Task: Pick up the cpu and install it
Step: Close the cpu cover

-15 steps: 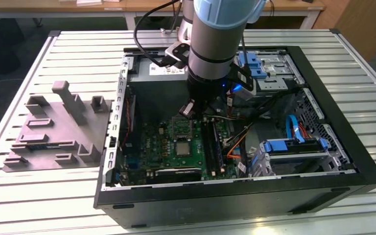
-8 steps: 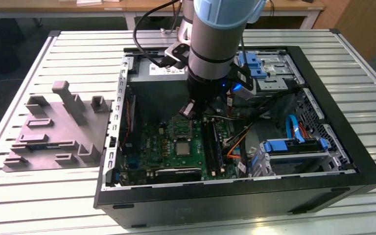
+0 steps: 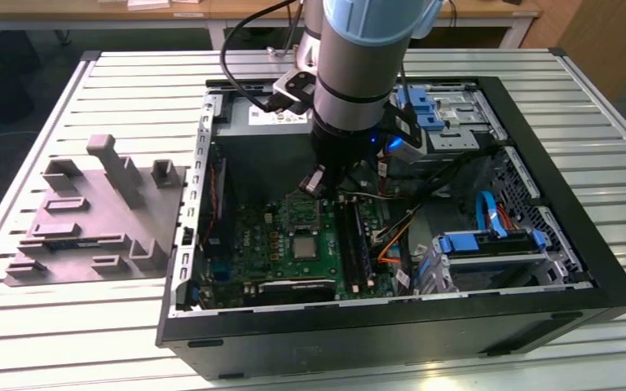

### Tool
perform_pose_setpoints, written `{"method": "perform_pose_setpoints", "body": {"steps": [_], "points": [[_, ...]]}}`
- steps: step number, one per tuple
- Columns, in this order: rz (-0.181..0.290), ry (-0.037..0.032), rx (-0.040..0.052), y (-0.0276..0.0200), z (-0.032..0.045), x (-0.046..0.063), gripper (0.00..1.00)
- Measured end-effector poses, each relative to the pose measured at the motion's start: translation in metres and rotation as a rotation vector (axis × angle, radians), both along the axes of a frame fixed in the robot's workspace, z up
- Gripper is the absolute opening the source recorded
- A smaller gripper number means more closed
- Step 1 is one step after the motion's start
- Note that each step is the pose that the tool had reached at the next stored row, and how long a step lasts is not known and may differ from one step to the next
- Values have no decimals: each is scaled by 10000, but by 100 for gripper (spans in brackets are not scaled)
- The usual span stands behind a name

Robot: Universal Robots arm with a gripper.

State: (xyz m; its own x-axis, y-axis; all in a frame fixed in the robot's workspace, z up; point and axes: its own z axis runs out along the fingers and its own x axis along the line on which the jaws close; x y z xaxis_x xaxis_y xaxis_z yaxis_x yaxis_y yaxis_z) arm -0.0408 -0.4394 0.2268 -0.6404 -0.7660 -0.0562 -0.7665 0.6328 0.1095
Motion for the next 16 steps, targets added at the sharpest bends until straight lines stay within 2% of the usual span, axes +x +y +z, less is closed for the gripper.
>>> {"method": "perform_pose_setpoints", "body": {"steps": [6, 16], "points": [[427, 2, -6, 0, 11, -2, 11], [885, 9, -5, 1, 46, -4, 11]]}}
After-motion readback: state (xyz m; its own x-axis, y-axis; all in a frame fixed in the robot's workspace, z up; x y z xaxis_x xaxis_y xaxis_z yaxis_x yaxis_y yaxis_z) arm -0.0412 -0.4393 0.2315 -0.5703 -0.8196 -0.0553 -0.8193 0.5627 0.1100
